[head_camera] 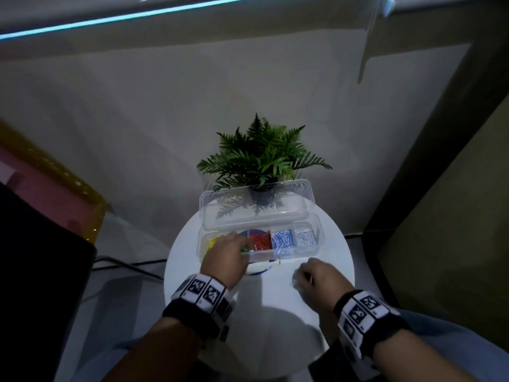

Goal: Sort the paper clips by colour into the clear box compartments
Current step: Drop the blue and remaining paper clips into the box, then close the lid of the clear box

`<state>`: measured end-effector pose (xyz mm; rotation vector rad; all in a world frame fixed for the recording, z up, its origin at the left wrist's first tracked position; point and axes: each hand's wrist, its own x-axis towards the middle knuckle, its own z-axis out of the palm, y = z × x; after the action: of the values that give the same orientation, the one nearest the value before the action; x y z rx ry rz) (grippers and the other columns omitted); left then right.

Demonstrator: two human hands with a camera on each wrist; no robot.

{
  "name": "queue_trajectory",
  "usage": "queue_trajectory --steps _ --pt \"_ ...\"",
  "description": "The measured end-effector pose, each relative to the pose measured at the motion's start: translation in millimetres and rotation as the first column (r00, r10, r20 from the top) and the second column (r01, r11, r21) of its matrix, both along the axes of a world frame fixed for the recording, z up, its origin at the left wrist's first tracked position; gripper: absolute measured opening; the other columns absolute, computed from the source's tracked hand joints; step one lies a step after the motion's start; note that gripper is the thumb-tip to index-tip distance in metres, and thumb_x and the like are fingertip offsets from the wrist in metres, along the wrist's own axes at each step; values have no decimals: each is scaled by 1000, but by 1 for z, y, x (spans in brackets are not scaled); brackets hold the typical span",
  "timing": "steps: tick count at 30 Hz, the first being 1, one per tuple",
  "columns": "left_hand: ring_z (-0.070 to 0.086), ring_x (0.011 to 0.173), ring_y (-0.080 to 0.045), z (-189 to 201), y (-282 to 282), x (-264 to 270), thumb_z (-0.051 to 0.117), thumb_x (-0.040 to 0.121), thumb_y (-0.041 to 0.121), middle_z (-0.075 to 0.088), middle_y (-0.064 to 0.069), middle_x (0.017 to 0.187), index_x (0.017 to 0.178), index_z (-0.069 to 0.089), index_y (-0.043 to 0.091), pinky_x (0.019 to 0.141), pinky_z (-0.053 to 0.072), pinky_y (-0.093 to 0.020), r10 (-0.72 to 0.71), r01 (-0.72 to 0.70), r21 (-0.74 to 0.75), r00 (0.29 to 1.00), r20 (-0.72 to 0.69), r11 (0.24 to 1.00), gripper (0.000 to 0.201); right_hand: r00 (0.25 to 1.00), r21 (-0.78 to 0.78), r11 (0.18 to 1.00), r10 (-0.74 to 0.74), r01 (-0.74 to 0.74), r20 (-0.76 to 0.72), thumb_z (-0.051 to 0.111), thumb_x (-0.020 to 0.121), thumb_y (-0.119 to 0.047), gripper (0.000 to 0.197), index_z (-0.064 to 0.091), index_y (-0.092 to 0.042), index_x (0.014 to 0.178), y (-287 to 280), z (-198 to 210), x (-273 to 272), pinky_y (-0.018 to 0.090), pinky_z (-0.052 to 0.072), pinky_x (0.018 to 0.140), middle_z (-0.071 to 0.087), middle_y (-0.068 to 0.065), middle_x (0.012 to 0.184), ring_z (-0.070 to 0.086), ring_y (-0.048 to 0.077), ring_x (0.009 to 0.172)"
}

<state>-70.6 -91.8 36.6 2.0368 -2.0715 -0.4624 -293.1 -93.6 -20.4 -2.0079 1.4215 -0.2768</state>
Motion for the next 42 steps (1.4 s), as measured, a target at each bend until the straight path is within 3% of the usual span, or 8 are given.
queue_trajectory --steps 4,15,20,24,30,33,39,42 --pt "50 109 -21 -11 24 25 56 86 20 57 5 115 108 65 23 87 43 -30 4 -3 -36 1000 27 999 24 949 -179 948 -223 265 222 66 82 -13 5 68 -9 80 -26 30 4 17 35 67 52 -2 76 49 14 67" --pt "55 106 -19 -6 21 52 58 87 20 60 4 115 109 64 24 88 45 -29 130 -142 -68 980 -152 988 23 906 -220 879 -406 424 122 54 86 -10 23 67 -10 105 -84 65 5 33 44 90 59 16 107 58 33 100" --pt "55 111 -24 15 -30 66 60 88 28 50 -6 130 123 53 19 92 42 -29 379 -384 34 890 -254 923 37 941 -42 942 -335 334 -37 56 87 -18 49 43 -16 135 -112 75 7 38 36 105 46 18 135 43 34 126" --pt "43 128 -30 12 -63 63 57 90 35 39 -12 144 142 34 12 103 36 -35 484 -470 121 833 -267 875 61 925 174 920 -370 351 87 62 87 -17 74 18 -17 147 -121 70 15 37 35 106 37 14 147 40 30 132" --pt "39 133 -31 6 -79 60 56 91 36 33 -10 150 149 18 17 104 34 -34 548 -511 207 731 -406 834 72 892 227 879 -445 420 73 70 81 -23 86 16 -14 147 -135 64 6 38 38 106 45 16 138 46 31 125" --pt "41 131 -30 0 -76 66 60 88 33 35 -9 149 147 19 20 106 35 -36 545 -509 214 696 -467 833 73 904 208 887 -427 412 31 73 78 -21 76 32 -10 141 -134 61 0 38 42 102 51 16 131 51 30 118" --pt "42 129 -28 1 -52 72 63 85 14 23 -13 151 149 17 27 105 35 -33 463 -481 116 709 -532 869 80 846 143 876 -482 461 228 68 80 -4 46 42 -5 118 -117 68 -3 26 38 84 51 6 109 52 24 104" --pt "48 123 -28 6 -37 75 57 87 5 24 -14 147 148 22 27 98 39 -30 410 -439 51 784 -467 897 74 831 70 885 -457 460 315 67 77 4 38 39 -12 97 -106 71 -4 32 46 79 54 -3 85 56 23 88"
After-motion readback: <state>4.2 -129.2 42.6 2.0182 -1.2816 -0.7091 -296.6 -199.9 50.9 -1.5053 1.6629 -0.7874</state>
